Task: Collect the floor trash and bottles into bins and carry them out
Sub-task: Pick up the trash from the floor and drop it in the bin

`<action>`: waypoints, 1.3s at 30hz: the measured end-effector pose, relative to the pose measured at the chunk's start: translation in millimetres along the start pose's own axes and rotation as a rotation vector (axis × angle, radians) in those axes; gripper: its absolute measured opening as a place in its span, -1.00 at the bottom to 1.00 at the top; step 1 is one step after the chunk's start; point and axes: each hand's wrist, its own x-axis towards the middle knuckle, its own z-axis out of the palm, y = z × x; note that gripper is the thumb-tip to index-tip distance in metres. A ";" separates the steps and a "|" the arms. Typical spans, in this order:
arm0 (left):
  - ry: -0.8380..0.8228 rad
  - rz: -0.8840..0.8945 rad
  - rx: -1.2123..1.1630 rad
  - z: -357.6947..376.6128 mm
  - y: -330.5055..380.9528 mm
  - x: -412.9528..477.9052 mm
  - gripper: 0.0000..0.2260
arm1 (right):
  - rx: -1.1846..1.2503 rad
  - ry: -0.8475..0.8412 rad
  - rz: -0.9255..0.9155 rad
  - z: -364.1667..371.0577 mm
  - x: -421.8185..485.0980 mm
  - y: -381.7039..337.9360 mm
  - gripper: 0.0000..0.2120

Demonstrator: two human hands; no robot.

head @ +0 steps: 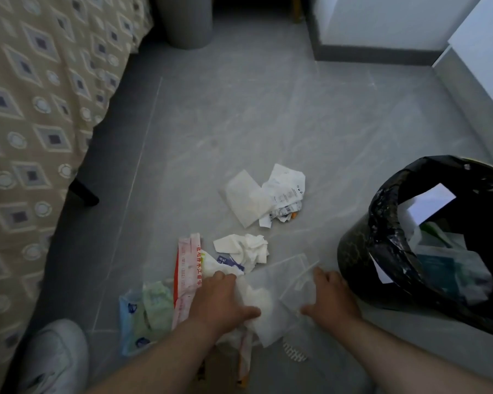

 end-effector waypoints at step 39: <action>0.336 -0.009 -1.399 -230.8 76.1 -77.0 -0.81 | 0.682 0.090 -0.299 -221.2 -98.9 -43.7 -0.84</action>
